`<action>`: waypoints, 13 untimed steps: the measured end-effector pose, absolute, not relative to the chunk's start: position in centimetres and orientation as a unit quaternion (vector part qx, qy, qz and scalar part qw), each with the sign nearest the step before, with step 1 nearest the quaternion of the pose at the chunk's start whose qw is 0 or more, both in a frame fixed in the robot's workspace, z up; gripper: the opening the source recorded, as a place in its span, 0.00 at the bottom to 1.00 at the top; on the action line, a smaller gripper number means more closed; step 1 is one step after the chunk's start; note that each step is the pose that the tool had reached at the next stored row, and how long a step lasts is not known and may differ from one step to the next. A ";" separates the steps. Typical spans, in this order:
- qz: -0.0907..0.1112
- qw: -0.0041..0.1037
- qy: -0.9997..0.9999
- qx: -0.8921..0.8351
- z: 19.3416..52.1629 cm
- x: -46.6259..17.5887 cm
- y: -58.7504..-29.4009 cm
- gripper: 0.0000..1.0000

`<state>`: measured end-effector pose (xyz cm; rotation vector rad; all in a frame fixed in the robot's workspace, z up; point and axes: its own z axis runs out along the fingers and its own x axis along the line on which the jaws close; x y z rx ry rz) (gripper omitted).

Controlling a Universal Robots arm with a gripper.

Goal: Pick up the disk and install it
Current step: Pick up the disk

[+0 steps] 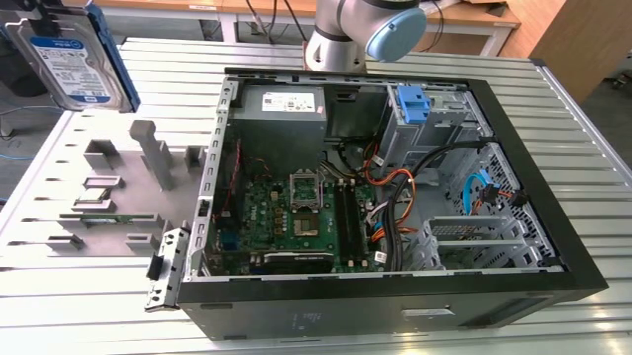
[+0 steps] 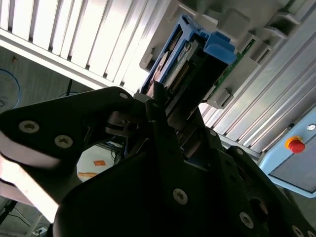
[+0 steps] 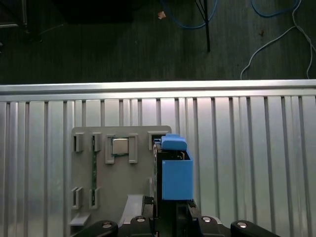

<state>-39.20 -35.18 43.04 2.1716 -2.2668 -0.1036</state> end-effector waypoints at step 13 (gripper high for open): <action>-0.033 0.000 -0.722 0.691 45.7 -39.2 -35.2 0.35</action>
